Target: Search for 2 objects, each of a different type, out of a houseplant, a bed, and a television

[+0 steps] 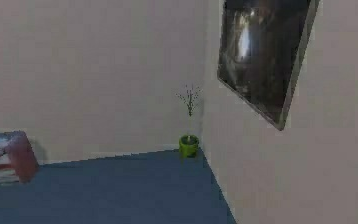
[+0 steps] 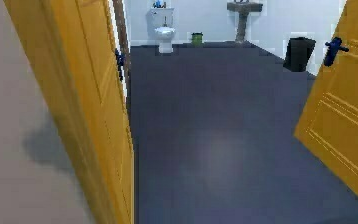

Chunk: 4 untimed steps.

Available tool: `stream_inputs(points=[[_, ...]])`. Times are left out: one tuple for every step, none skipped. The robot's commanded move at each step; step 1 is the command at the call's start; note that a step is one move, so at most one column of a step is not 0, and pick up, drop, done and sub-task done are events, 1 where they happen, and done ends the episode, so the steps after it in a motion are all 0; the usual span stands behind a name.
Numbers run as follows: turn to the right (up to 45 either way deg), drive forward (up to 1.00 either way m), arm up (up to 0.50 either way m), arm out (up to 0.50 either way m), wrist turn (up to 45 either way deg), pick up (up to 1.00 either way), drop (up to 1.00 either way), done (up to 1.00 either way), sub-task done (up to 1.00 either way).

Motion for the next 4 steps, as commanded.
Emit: stream_inputs(points=[[0.0, 0.75, 0.0, 0.0, 0.0, 0.0, 0.0, 0.0, 0.0], [0.0, 0.0, 0.0, 0.0, 0.0, 0.0, 0.0, 0.0, 1.0], [45.0, 0.0, 0.0, 0.0, 0.0, 0.0, 0.0, 0.0, 0.0], [45.0, 0.0, 0.0, 0.0, 0.0, 0.0, 0.0, 0.0, 0.0]])
